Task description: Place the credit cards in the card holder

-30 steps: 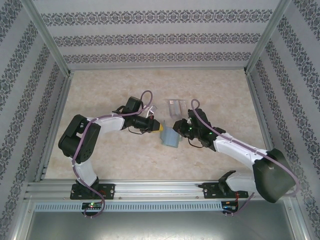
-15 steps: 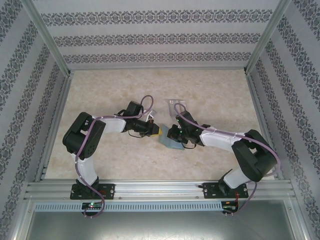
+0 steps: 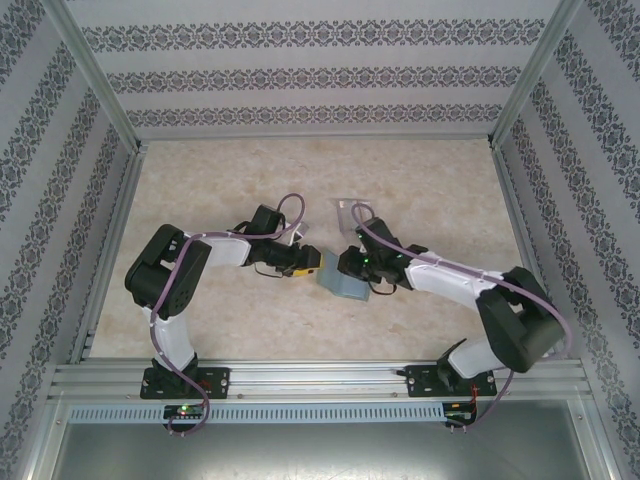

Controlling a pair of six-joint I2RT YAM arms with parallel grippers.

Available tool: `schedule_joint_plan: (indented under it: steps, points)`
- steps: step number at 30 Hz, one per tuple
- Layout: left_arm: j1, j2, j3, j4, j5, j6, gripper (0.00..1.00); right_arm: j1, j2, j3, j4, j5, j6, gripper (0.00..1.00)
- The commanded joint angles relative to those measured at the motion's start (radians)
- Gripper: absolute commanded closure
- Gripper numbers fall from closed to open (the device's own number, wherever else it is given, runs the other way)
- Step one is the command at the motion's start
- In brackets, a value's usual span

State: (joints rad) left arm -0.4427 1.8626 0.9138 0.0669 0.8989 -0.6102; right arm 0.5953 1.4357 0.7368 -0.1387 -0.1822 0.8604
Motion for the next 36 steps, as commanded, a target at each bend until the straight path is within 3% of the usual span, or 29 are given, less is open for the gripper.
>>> schedule_joint_plan:
  steps: [1, 6, 11, 16, 19, 23, 27, 31, 36]
  points:
    - [0.01, -0.048, 0.003, -0.082, -0.072, 0.047, 0.42, -0.06, -0.13, 0.047, -0.084, 0.079, -0.113, 0.72]
    - [0.01, -0.071, 0.007, -0.14, -0.161, 0.084, 0.42, -0.103, -0.157, 0.152, -0.191, 0.121, -0.254, 0.68]
    - [0.012, -0.104, 0.009, -0.165, -0.236, 0.087, 0.41, -0.106, -0.095, 0.173, -0.184, 0.088, -0.238, 0.65]
    - [0.017, -0.147, 0.043, -0.191, -0.425, 0.071, 0.33, -0.173, 0.016, 0.264, -0.27, 0.097, -0.324, 0.64]
    - [0.018, -0.162, 0.065, -0.164, -0.462, 0.059, 0.29, -0.223, 0.068, 0.31, -0.287, 0.0, -0.398, 0.61]
    - [0.017, -0.185, 0.135, -0.209, -0.455, 0.067, 0.28, -0.235, 0.115, 0.394, -0.342, -0.01, -0.447, 0.57]
    - [0.019, -0.243, 0.163, -0.24, -0.47, 0.083, 0.28, -0.181, 0.125, 0.401, -0.331, -0.02, -0.441, 0.59]
    - [0.02, -0.285, 0.179, -0.301, -0.495, 0.105, 0.25, -0.101, 0.143, 0.38, -0.375, -0.019, -0.4, 0.72]
    - [0.058, -0.304, 0.173, -0.353, -0.544, 0.031, 0.19, 0.028, 0.172, 0.317, -0.332, 0.017, -0.327, 0.74]
